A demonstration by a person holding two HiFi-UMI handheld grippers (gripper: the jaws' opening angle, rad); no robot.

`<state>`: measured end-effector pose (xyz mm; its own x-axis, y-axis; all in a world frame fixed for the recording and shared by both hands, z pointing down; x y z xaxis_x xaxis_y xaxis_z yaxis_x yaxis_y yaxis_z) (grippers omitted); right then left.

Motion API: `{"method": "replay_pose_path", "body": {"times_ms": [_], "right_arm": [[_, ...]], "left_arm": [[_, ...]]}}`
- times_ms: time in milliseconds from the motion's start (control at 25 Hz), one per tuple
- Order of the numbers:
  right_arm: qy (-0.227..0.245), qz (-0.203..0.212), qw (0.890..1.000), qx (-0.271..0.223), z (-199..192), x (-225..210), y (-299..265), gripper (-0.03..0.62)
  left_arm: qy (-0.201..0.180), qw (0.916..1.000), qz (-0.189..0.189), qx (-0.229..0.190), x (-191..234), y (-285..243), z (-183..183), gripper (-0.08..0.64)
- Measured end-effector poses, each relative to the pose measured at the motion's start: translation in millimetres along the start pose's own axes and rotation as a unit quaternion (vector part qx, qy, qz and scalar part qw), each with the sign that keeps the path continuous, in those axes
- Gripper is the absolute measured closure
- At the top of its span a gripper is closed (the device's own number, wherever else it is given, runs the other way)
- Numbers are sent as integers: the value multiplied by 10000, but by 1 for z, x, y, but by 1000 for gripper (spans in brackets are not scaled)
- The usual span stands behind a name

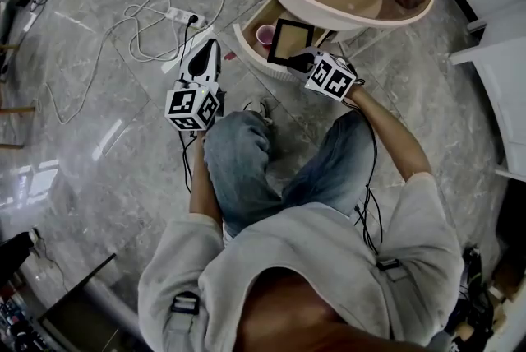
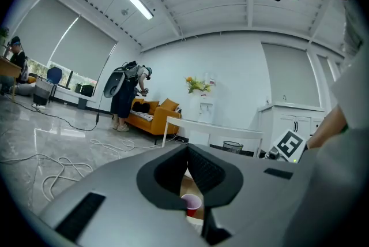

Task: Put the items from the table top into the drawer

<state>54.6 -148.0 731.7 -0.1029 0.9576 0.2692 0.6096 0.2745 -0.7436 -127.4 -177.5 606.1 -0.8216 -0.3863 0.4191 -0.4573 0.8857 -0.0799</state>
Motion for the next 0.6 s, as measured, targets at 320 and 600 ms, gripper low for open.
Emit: {"method": "replay_pose_path", "body": {"times_ms": [320,600], "right_arm": [[-264,289,9988,307,-37,5,-17,504],[-440,332,9970,552,-60,-11,-40,503]], "left_arm": [[68,10000,18,-37,6,3,0,545],[-77,9999,-110,50,-1,2,0,545]]}}
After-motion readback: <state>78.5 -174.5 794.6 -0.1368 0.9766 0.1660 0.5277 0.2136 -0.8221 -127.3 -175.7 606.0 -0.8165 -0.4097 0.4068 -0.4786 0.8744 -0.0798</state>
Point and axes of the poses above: the fingertips, and each gripper's own axes: y backward along the fingers, x to its left, z out of its top, the point moved 1 cm from there along y, backward along the fingers, and after that the axes turned 14 degrees about y, right-handed, at the moved point
